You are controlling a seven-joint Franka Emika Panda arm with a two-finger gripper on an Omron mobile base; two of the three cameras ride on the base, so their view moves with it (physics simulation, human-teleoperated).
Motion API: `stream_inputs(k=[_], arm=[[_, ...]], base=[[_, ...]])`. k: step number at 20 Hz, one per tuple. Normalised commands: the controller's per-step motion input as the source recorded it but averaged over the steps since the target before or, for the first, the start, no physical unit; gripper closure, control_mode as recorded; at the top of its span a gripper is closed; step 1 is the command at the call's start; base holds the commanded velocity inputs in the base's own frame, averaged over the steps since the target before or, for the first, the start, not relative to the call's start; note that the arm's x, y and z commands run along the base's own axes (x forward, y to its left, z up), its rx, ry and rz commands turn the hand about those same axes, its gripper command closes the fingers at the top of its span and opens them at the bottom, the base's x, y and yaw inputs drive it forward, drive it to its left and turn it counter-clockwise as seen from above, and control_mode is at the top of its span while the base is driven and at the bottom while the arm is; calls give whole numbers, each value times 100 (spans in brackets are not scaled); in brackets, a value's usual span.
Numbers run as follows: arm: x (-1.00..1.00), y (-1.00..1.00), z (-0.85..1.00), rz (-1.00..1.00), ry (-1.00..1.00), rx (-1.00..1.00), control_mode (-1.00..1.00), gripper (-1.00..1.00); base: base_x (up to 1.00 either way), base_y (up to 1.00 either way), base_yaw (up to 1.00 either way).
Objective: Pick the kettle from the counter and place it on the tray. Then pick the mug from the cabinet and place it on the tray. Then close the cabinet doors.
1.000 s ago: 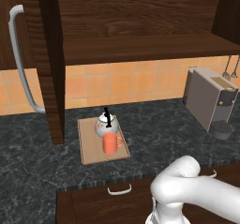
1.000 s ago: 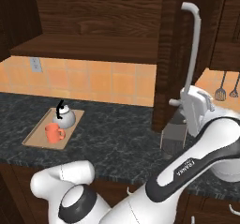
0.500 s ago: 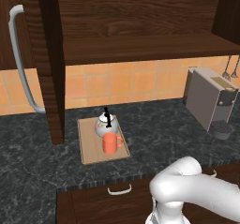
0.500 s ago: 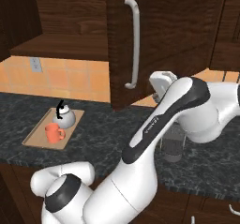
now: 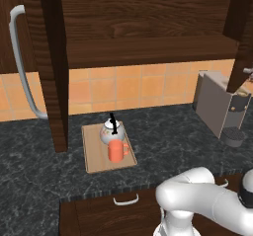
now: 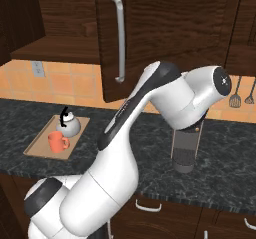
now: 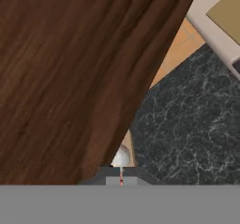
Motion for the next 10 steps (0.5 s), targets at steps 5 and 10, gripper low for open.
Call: stream_inputs(k=[5, 10], arm=[[52, 32, 67, -20, 3, -9, -100, 100], [38, 19, 76, -21, 0, -8, -100, 100]], base=[[0, 0, 0], [0, 0, 0]])
